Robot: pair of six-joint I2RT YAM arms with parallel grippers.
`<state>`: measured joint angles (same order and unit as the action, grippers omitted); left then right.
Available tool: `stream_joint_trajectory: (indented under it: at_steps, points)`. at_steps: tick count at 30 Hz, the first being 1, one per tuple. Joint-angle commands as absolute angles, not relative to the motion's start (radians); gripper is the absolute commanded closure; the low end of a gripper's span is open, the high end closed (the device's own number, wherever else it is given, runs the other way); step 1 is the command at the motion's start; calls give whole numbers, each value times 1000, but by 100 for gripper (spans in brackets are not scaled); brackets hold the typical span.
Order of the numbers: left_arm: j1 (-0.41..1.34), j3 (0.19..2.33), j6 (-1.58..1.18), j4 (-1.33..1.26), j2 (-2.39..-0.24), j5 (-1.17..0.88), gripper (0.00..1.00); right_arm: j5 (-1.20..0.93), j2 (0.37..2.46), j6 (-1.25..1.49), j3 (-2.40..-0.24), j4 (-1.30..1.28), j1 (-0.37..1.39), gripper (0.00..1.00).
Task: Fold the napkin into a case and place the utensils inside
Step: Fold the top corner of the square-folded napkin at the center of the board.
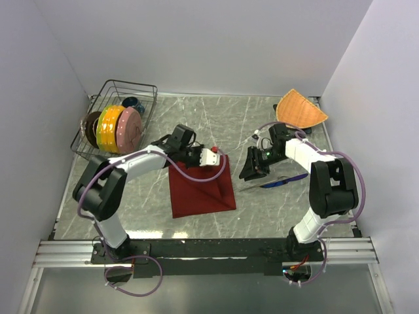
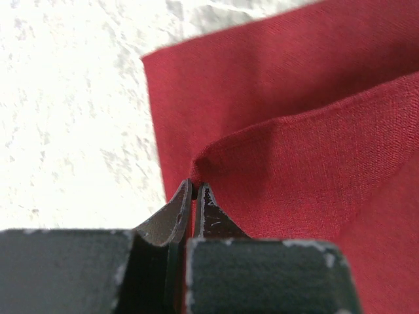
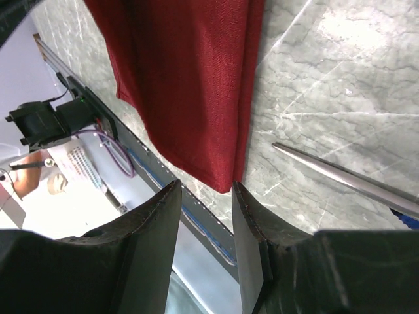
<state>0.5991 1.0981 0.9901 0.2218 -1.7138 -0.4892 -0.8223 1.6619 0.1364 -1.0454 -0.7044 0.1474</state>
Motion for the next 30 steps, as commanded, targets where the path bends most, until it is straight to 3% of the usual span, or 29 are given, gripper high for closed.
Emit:
stream_joint_trajectory:
  at_steps: [1, 16, 30]
  points:
    - [606, 1192, 969, 181, -1764, -522, 99, -839, 1663, 124, -1066, -719, 133, 55]
    - [614, 1279, 922, 137, -1890, -499, 99, -859, 1686, 120, -1080, -733, 126, 56]
    - [630, 1330, 925, 137, -1950, -503, 99, -880, 1700, 120, -1063, -735, 126, 63]
